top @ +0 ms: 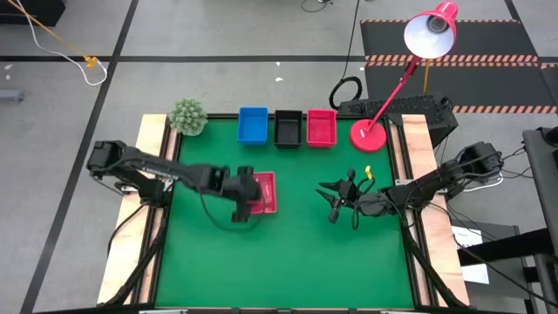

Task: Stack baskets by color
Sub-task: Stack the bottom red basket on the stacked top red basket

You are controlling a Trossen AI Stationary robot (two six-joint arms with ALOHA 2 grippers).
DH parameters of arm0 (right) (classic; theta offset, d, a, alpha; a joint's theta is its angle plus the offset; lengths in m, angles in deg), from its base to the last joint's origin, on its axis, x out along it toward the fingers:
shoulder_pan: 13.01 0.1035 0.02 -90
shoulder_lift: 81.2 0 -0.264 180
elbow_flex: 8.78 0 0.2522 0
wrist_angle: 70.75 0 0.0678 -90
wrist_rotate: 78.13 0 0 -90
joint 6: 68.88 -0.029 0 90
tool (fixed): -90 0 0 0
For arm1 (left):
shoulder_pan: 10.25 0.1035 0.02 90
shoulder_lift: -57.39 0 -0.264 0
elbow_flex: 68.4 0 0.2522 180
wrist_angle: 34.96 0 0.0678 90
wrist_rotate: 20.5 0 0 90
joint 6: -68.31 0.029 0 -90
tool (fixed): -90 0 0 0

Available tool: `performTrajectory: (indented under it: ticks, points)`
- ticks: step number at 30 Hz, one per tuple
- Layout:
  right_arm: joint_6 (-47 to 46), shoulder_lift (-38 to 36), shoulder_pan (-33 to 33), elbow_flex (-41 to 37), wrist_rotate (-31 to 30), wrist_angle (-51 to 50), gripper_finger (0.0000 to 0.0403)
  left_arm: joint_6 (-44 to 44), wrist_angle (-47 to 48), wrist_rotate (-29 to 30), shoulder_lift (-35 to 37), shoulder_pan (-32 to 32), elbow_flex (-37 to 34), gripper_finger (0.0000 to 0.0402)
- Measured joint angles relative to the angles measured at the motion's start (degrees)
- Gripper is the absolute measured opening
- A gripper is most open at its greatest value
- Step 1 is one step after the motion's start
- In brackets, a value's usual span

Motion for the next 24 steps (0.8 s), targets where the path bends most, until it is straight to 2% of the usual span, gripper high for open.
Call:
performTrajectory:
  ticks: [5,12,18,24]
  points:
    - [-2.95,0.00,-0.07,0.00,-0.09,1.00,0.0100,-7.51,-0.91,8.66,-1.34,-7.19,-1.76,0.0239]
    - [-3.28,0.00,-0.07,0.00,-0.09,2.40,0.0100,-14.26,-1.99,10.25,-1.40,-12.23,-4.04,0.0262]
    - [-0.59,0.00,-0.09,-0.02,-0.08,2.84,0.0100,-16.13,-6.56,10.26,-1.47,-11.92,-8.18,0.0230]
    - [3.81,0.78,-2.02,1.90,1.15,5.29,0.0100,-14.84,-9.60,10.33,-1.45,-11.08,-10.34,0.0167]
